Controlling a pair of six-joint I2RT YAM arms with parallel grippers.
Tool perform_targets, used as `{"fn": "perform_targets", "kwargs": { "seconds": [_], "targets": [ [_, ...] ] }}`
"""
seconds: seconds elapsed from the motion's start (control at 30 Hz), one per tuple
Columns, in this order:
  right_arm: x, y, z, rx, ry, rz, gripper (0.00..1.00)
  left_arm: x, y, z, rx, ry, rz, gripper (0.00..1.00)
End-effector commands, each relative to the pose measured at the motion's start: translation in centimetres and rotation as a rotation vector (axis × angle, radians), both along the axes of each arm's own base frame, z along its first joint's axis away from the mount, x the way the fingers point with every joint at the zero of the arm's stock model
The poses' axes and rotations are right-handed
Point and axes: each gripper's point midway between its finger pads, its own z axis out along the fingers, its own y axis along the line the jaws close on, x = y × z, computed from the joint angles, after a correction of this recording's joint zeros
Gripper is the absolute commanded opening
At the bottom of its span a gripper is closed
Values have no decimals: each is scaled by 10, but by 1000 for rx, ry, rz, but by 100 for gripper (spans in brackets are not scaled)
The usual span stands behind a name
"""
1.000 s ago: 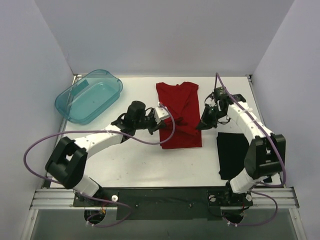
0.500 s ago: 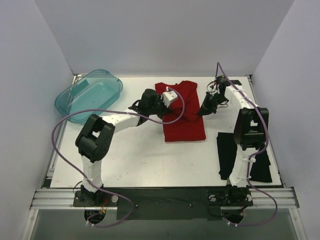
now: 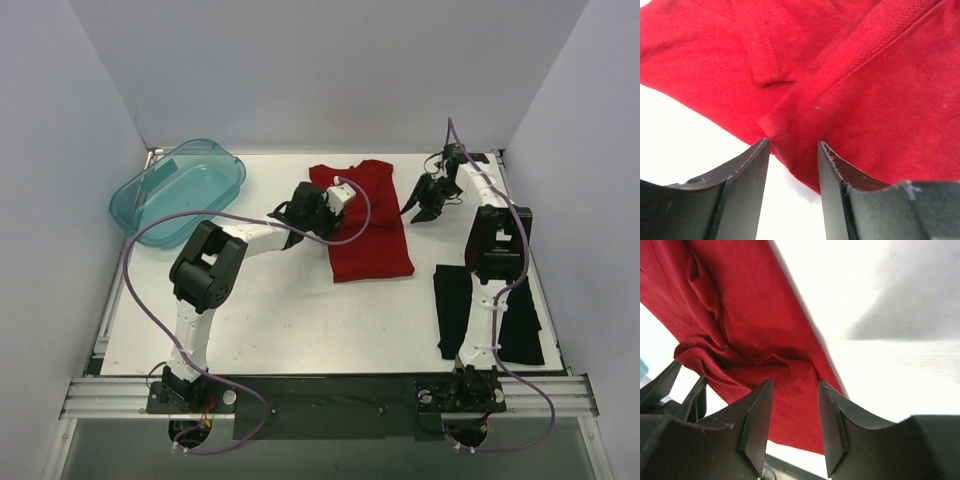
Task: Fold and stack the t-shirts
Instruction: Fold the folded rectangular tshirt in 1/3 of the way
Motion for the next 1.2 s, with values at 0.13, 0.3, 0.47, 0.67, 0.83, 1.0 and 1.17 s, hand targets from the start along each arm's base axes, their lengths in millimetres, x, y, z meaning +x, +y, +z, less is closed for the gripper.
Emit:
{"fn": "perform_targets", "kwargs": {
  "seconds": [0.13, 0.3, 0.47, 0.67, 0.83, 1.0, 1.17],
  "targets": [
    [-27, 2, 64, -170, -230, 171, 28, 63, 17, 75, -31, -176, 158, 53],
    [-52, 42, 35, -92, -155, 226, 6, 26, -5, 78, -66, -81, -74, 41],
    [-70, 29, 23, -138, -63, 128, 23, -61, -31, 79, -133, -4, -533, 41],
    [-122, 30, -2, -82, -3, 170, 13, -106, -47, 49, -80, 0, -629, 39],
    [-146, 27, -40, -61, 94, 113, 0, -123, -50, 2, 27, -92, -576, 38],
    [-175, 17, -50, -100, 150, 98, 0, -147, -33, -20, 184, -79, -621, 38],
    [-200, 11, -43, -134, 159, 97, 0, -167, -11, -26, 301, -80, -680, 39]
  ]
}}
